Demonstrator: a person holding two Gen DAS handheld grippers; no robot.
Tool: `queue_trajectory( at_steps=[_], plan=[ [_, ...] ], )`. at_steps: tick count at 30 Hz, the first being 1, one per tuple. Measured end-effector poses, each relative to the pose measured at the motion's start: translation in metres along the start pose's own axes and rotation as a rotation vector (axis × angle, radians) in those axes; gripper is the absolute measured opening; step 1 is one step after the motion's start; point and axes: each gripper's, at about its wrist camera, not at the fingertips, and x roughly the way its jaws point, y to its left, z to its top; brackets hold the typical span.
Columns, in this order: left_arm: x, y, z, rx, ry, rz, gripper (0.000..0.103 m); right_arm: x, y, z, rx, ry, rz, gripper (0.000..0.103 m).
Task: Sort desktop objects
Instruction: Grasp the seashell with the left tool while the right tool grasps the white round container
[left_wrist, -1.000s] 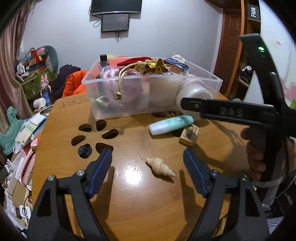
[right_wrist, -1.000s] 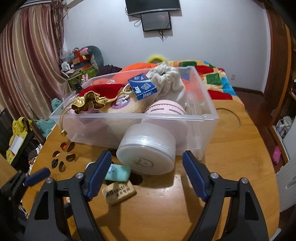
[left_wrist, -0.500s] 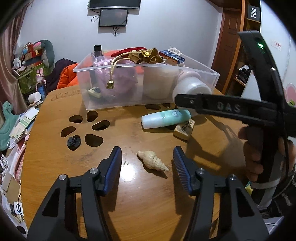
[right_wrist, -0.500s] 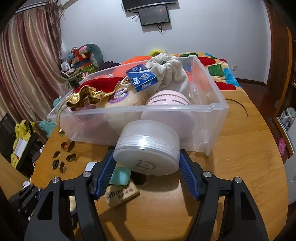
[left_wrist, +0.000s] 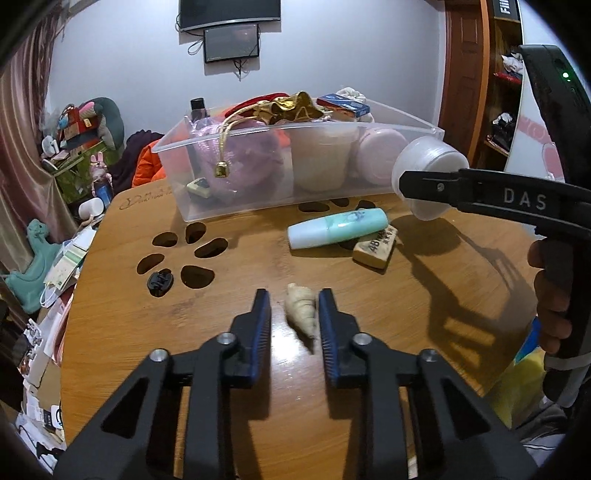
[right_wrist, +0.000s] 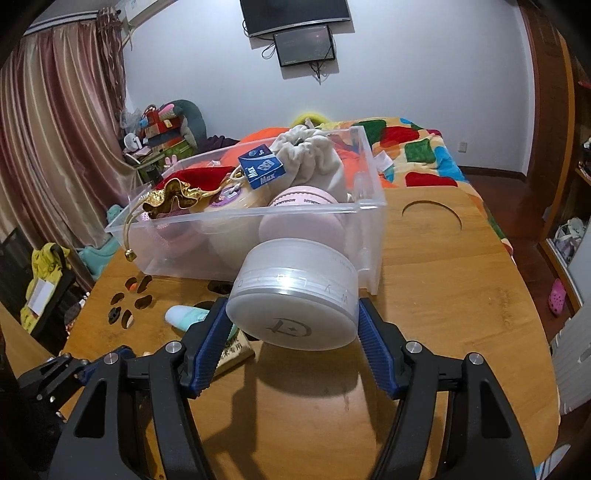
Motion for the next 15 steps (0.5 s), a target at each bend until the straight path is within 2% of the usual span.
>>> queue_trajectory(
  at_steps=[2, 10, 15],
  plan=[
    [0.001, 0.000, 0.002, -0.009, 0.007, -0.024, 0.016, -0.003, 0.000, -0.001, -0.003, -0.005, 0.001, 0.064],
    [0.001, 0.000, 0.004, -0.039, 0.011, -0.045, 0.016, -0.018, 0.003, -0.002, -0.020, -0.031, 0.022, 0.064],
    [-0.006, 0.002, 0.011, -0.046, -0.012, -0.040, 0.016, -0.029, 0.002, 0.000, -0.025, -0.053, 0.037, 0.064]
  ],
)
